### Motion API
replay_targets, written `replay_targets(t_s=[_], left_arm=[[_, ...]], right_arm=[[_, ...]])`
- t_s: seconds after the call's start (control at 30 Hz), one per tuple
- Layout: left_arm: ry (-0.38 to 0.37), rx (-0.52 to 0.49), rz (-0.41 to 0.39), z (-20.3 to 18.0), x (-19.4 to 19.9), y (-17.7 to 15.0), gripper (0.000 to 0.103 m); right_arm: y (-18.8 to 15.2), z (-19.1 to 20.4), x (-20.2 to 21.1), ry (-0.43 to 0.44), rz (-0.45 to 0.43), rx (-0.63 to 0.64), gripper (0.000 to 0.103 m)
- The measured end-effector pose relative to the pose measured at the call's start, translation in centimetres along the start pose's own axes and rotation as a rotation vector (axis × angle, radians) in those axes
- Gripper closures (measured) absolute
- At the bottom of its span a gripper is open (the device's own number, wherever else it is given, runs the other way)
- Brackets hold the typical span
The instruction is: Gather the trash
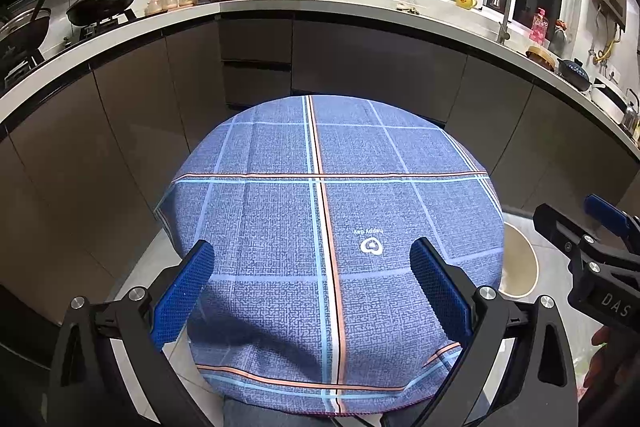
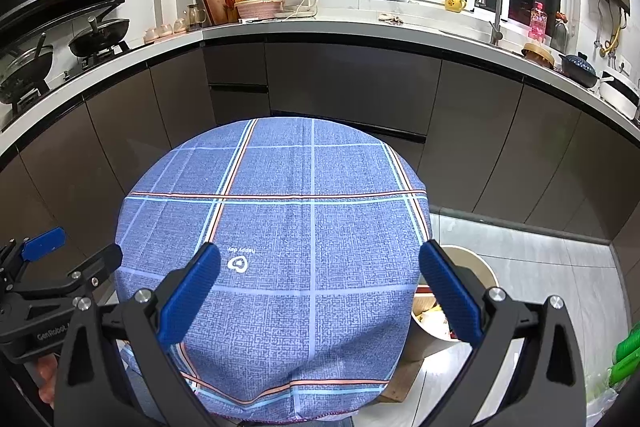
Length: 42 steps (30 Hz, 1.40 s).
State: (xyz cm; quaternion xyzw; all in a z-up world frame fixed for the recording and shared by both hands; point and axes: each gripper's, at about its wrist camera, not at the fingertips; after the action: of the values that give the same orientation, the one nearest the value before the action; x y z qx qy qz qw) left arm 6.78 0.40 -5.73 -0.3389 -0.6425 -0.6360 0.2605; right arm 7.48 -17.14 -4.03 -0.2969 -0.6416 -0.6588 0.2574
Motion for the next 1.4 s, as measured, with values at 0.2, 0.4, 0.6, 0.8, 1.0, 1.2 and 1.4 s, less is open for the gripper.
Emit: replay_targets(t_s=[0.2, 0.4, 0.6, 0.8, 1.0, 1.2, 1.4], left_arm=[[-0.008, -0.003, -0.001, -0.1, 0.16, 0.01, 0.008], [-0.011, -0.003, -0.002, -0.13, 0.27, -0.03, 0.008], [-0.013, -0.003, -0.004, -0.18, 0.3, 0.06, 0.008], [-0.017, -0.003, -0.007, -0.19, 0.42, 0.2, 0.008], [-0.022, -0.003, -0.006, -0.27, 0.44, 0.2, 0.008], [-0.025, -0.002, -0.005, -0.37, 0.39, 0.14, 0.008], [-0.029, -0.002, -0.003, -0.47, 0.39, 0.14, 0.008]], right_arm=[[-0.12, -0.01, 0.13, 0.0, -0.004, -0.003, 0.003], [-0.12, -0.03, 0.23, 0.0, -0.004, -0.003, 0.003], [-0.06, -0.02, 0.29, 0.0, -0.005, -0.004, 0.003], [-0.09, 0.0, 0.51, 0.0, -0.011, -0.003, 0.003], [-0.11, 0.02, 0.54, 0.002, -0.011, -0.005, 0.003], [-0.12, 0.01, 0.6, 0.001, -0.011, -0.006, 0.003], [-0.12, -0.07, 0.62, 0.0, -0.012, -0.007, 0.003]])
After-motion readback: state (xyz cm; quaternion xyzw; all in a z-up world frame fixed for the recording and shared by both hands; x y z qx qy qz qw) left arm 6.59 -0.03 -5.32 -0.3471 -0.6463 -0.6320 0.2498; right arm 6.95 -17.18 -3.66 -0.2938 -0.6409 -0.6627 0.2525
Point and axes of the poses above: each gripper's, at about its wrist camera, not at the fingertips, and x roughly against the way its jaws point, z to its left, y to its top, and after that the axes turned 8 degrees about z, right-handed
